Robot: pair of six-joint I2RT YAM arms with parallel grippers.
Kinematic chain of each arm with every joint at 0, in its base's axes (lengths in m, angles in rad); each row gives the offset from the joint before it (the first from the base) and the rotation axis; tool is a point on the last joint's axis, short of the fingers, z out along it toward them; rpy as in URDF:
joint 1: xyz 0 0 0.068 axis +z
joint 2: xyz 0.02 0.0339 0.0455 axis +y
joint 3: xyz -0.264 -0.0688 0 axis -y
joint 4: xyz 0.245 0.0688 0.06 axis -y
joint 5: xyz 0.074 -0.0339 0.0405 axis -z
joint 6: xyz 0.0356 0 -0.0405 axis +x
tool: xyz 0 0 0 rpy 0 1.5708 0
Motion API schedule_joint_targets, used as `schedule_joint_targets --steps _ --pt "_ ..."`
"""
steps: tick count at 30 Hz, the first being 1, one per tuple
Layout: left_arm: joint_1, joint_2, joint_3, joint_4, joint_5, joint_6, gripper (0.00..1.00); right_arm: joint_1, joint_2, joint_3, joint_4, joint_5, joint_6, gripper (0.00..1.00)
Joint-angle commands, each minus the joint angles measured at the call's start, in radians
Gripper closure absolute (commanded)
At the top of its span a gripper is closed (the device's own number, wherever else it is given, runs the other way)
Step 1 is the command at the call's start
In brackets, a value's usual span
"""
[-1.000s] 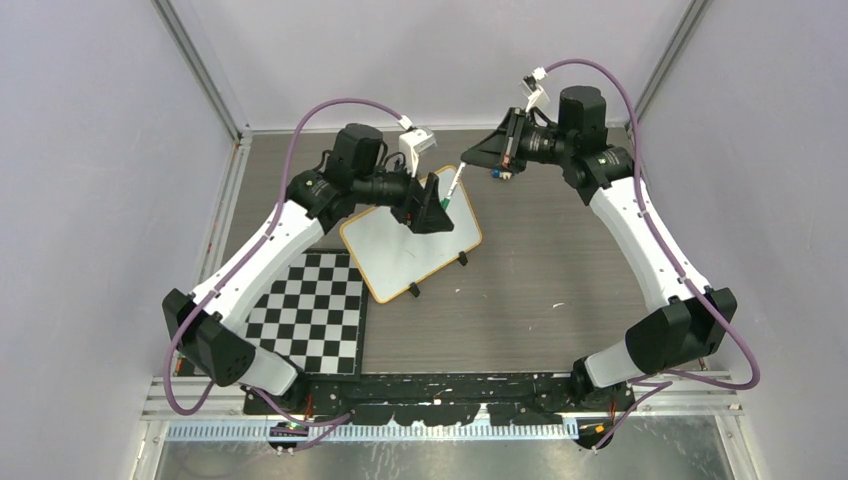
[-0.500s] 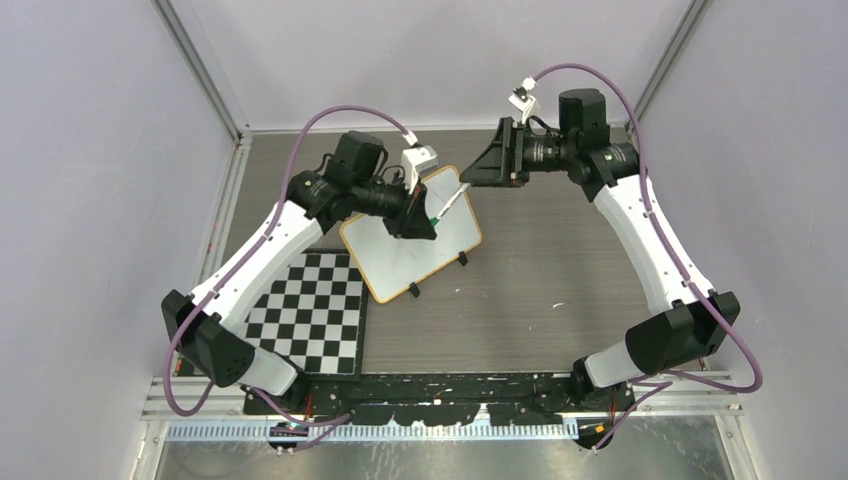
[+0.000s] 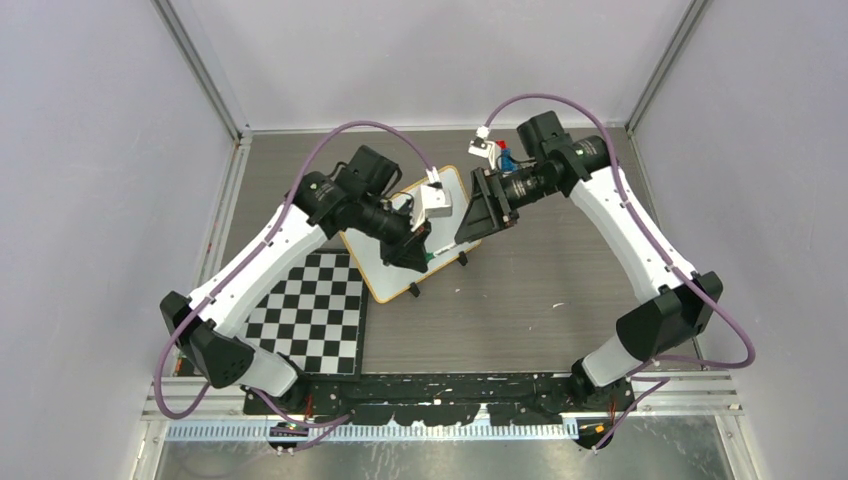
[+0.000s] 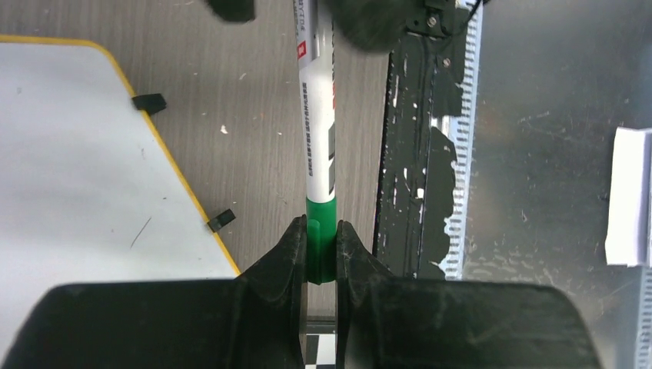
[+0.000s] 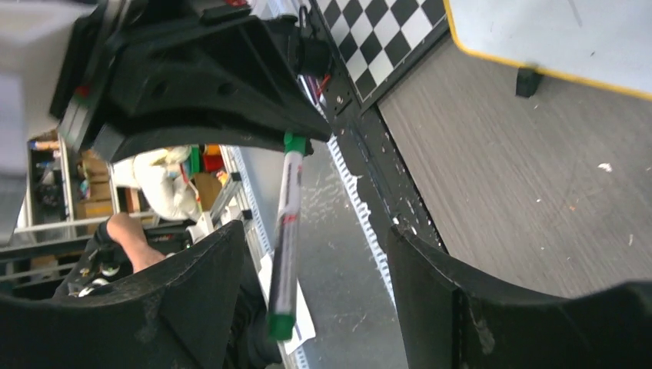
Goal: Write a sentence on the whiteboard
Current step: Open the whiteboard marker at the center of the board.
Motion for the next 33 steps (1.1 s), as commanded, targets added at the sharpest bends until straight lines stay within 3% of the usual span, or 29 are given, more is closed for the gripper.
schedule_joint_targets --steps 1,9,17,33 --pt "-0.057 0.016 0.042 -0.053 -0.051 0.062 1.00 0.032 0.007 0.016 -0.064 -0.016 -0.060 0.29" --pt "-0.082 0.048 0.064 -0.035 -0.106 0.023 1.00 0.096 -0.023 -0.030 -0.004 0.016 -0.013 0.40" --pt "-0.082 0.047 0.053 0.012 -0.155 -0.028 1.00 0.103 -0.047 -0.062 0.014 0.046 0.001 0.41" --pt "-0.085 0.097 0.113 0.019 -0.115 -0.055 1.00 0.129 -0.043 -0.073 0.036 0.047 0.026 0.58"
